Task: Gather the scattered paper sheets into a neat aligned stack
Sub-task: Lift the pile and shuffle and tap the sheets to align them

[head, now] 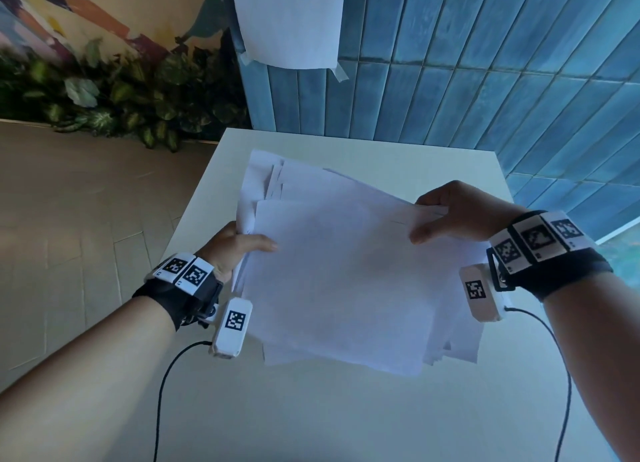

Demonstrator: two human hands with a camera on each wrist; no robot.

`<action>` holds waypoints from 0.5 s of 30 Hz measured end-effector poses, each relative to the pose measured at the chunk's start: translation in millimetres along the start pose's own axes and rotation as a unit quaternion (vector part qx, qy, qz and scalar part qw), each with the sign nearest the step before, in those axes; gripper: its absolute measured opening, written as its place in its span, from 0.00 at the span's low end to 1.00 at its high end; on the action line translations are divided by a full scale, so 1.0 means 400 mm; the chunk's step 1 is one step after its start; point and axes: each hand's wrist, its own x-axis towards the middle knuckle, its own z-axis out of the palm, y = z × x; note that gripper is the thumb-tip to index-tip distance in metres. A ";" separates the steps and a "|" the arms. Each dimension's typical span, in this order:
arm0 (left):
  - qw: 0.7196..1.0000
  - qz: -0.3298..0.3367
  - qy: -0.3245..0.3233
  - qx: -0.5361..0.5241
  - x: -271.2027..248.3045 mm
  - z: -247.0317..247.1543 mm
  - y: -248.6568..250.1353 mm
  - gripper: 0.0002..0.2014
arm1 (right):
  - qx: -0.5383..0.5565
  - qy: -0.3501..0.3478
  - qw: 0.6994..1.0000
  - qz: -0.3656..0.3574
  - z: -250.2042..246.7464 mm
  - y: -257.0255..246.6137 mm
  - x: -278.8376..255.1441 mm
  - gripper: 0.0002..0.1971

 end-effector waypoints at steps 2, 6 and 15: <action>0.997 -0.036 -0.048 0.048 0.007 0.002 -0.029 0.15 | -0.006 -0.009 1.000 0.019 0.028 0.022 0.021 0.07; 0.981 -0.067 -0.068 0.169 0.025 0.025 -0.083 0.10 | -0.015 -0.010 0.999 0.046 0.072 0.067 0.060 0.06; 0.972 -0.078 0.070 0.209 0.091 0.077 -0.127 0.12 | -0.118 0.050 0.990 0.054 0.108 0.100 0.146 0.07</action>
